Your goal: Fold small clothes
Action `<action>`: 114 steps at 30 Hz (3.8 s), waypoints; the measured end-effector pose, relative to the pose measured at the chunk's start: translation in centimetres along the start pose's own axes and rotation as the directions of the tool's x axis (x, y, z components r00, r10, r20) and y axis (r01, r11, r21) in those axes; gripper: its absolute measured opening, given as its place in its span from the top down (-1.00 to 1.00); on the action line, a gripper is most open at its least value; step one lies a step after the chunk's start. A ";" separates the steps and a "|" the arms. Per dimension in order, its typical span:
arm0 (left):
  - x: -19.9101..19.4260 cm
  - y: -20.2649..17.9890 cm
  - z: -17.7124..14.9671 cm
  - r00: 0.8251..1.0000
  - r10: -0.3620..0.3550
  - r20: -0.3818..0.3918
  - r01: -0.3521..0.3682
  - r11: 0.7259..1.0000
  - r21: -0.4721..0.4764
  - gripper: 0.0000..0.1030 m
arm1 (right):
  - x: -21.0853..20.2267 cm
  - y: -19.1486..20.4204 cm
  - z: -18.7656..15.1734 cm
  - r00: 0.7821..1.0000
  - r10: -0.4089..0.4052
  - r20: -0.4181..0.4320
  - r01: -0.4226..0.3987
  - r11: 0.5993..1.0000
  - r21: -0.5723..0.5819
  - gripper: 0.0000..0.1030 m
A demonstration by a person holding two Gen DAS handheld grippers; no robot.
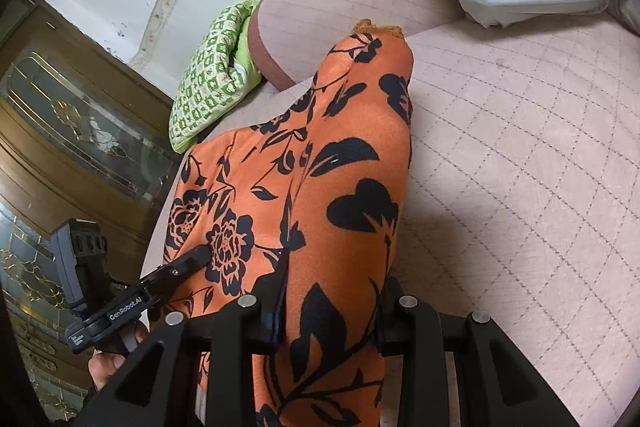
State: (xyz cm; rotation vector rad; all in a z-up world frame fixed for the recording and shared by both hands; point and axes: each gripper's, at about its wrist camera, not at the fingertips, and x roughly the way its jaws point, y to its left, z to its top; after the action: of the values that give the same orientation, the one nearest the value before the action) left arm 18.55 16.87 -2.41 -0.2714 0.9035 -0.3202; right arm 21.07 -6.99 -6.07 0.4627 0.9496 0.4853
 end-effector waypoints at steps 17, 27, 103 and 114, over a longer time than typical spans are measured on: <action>-1.7 2.9 -2.2 0.993 0.116 0.036 -0.116 0.993 -0.003 -0.38 | -5.5 0.4 -3.4 0.985 -0.133 0.108 0.133 0.991 0.006 -0.33; -0.7 3.4 -6.0 0.977 0.211 -0.025 -0.210 0.976 0.063 -0.55 | -3.5 -0.5 -5.3 0.998 -0.062 -0.011 0.063 0.996 0.061 -0.42; -13.7 -1.5 -21.2 0.945 0.317 0.086 -0.326 0.938 0.119 -0.75 | -13.3 7.6 -24.8 0.819 -0.549 0.169 0.571 0.810 -0.138 -0.67; -15.9 -3.5 -18.6 0.935 0.281 0.217 -0.317 0.936 0.153 -0.86 | -15.5 9.3 -23.4 0.746 -0.598 0.293 0.651 0.748 -0.129 -0.67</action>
State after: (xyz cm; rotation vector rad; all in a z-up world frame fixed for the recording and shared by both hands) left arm -6.07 17.99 -0.62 0.0122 0.7050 -0.0897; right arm -8.18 -4.80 -2.40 -0.0309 0.7496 -0.0906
